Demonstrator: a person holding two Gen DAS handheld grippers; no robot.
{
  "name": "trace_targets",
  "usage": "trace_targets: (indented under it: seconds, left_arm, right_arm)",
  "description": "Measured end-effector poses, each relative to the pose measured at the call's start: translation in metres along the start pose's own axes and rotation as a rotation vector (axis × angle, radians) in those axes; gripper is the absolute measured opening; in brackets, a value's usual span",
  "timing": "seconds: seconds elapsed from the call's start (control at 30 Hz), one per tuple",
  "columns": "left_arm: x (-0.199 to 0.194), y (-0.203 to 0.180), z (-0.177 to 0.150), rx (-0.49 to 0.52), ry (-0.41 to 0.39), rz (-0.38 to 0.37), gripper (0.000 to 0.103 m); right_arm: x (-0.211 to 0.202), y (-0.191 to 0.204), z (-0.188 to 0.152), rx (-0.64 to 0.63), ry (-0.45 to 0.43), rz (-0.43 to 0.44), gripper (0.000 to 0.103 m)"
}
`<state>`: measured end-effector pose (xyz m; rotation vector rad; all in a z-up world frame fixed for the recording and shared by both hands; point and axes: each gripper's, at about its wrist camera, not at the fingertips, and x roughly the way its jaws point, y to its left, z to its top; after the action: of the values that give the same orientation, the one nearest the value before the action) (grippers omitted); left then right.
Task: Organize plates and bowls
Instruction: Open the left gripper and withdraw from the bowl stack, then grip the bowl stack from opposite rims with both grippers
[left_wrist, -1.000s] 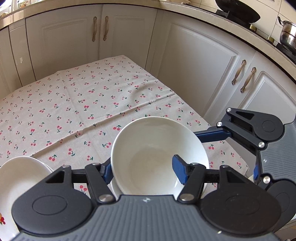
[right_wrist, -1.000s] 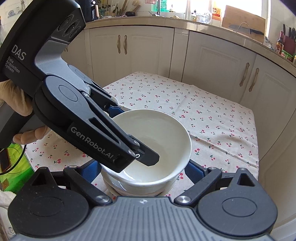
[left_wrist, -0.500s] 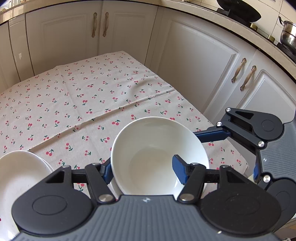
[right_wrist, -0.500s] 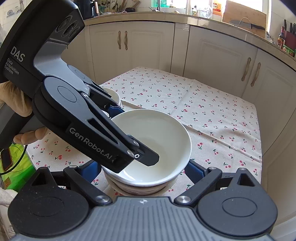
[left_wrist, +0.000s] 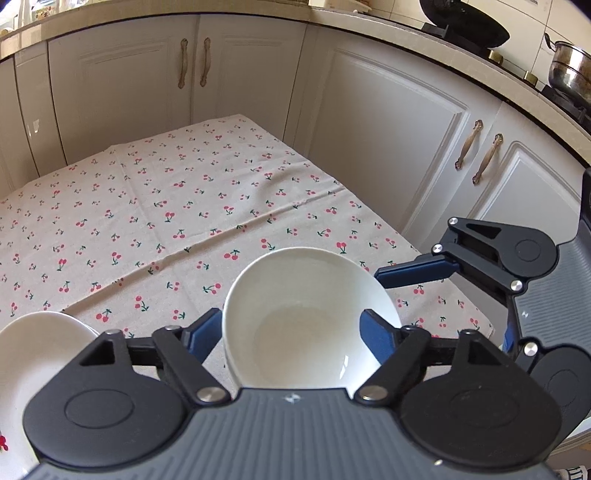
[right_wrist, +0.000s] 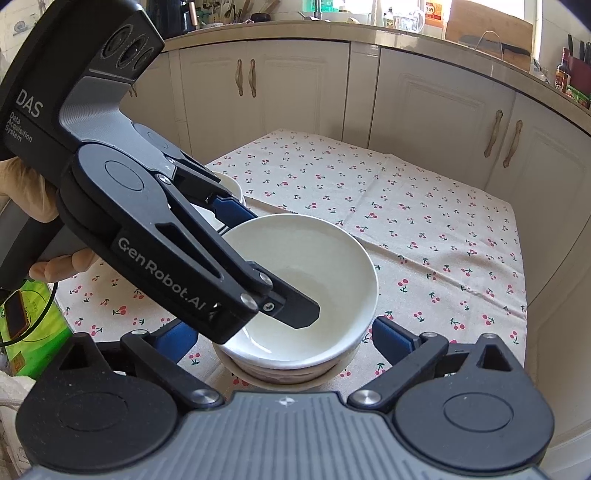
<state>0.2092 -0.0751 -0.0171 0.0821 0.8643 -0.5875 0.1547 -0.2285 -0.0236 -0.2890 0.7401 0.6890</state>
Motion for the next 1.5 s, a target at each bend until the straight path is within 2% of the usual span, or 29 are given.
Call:
trace_targets:
  seconds: [0.17, 0.5, 0.63, 0.8, 1.07, 1.2, 1.3, 1.5]
  left_arm:
    - [-0.013, 0.009, 0.005, -0.019, -0.049, -0.01, 0.088]
    - [-0.023, 0.007, 0.014, -0.012, -0.131, -0.154, 0.087]
    - [-0.022, 0.006, 0.013, 0.002, -0.122, -0.19, 0.087]
    - [-0.011, 0.012, 0.01, -0.021, -0.093, -0.184, 0.087]
    - [-0.036, 0.015, -0.01, 0.033, -0.136, -0.142, 0.088]
    - [-0.051, 0.017, -0.035, 0.102, -0.137, -0.084, 0.089]
    - [-0.054, 0.016, -0.055, 0.181, -0.101, -0.043, 0.089]
    - [-0.019, 0.004, -0.072, 0.332, -0.005, 0.021, 0.089]
  right_arm:
    - [-0.004, 0.001, 0.001, -0.006, -0.007, -0.007, 0.103]
    - [-0.008, 0.007, -0.011, -0.022, 0.002, -0.036, 0.103]
    - [-0.012, 0.003, -0.015, -0.018, -0.004, -0.032, 0.103]
    - [-0.012, -0.001, -0.017, -0.003, -0.006, -0.041, 0.103]
    - [-0.012, -0.01, -0.027, -0.033, 0.003, -0.039, 0.103]
    - [-0.008, -0.015, -0.031, -0.066, 0.012, -0.03, 0.103]
    - [-0.004, -0.018, -0.035, -0.102, 0.017, -0.005, 0.103]
    - [0.016, -0.023, -0.036, -0.187, 0.039, 0.058, 0.103]
